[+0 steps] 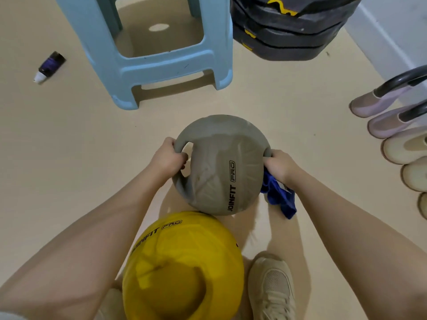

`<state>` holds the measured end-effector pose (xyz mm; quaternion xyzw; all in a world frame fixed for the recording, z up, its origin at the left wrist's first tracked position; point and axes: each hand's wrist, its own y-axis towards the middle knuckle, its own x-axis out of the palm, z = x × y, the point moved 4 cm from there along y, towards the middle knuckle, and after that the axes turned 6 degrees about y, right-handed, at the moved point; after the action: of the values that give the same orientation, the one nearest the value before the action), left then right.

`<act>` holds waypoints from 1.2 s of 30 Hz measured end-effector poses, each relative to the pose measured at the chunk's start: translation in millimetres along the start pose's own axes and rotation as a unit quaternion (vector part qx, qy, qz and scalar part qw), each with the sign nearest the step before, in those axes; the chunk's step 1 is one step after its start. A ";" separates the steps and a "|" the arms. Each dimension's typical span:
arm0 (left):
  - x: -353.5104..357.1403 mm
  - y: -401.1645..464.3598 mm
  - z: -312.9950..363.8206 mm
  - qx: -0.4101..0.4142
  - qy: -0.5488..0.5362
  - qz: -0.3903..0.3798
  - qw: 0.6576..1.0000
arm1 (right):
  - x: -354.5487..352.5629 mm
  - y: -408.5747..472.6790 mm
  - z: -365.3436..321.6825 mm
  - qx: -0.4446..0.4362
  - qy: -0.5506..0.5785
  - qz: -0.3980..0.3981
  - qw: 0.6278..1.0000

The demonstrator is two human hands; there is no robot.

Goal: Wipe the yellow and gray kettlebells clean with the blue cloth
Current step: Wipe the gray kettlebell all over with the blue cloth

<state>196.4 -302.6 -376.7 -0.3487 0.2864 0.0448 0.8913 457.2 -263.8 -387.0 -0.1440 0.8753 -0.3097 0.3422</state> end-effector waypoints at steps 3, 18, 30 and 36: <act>-0.8 2.4 -1.6 0.070 -0.007 0.023 0.997 | -7.4 -0.4 -4.8 -0.011 -0.005 0.016 1.000; 0.7 12.2 4.4 0.171 0.007 0.079 0.982 | -7.6 -59.2 -122.9 -0.334 -0.108 0.166 0.921; 8.9 3.5 20.9 0.153 0.021 0.082 0.985 | -1.0 -73.3 -120.7 -0.449 -0.214 0.143 0.856; 9.3 -3.5 27.3 0.154 0.024 0.053 0.986 | -5.0 -66.3 -125.2 -0.422 -0.164 0.210 0.867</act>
<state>218.2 -288.7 -363.4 -0.1931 0.3292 0.0387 0.9235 377.3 -256.8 -270.1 -0.1356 0.8634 0.1964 0.4444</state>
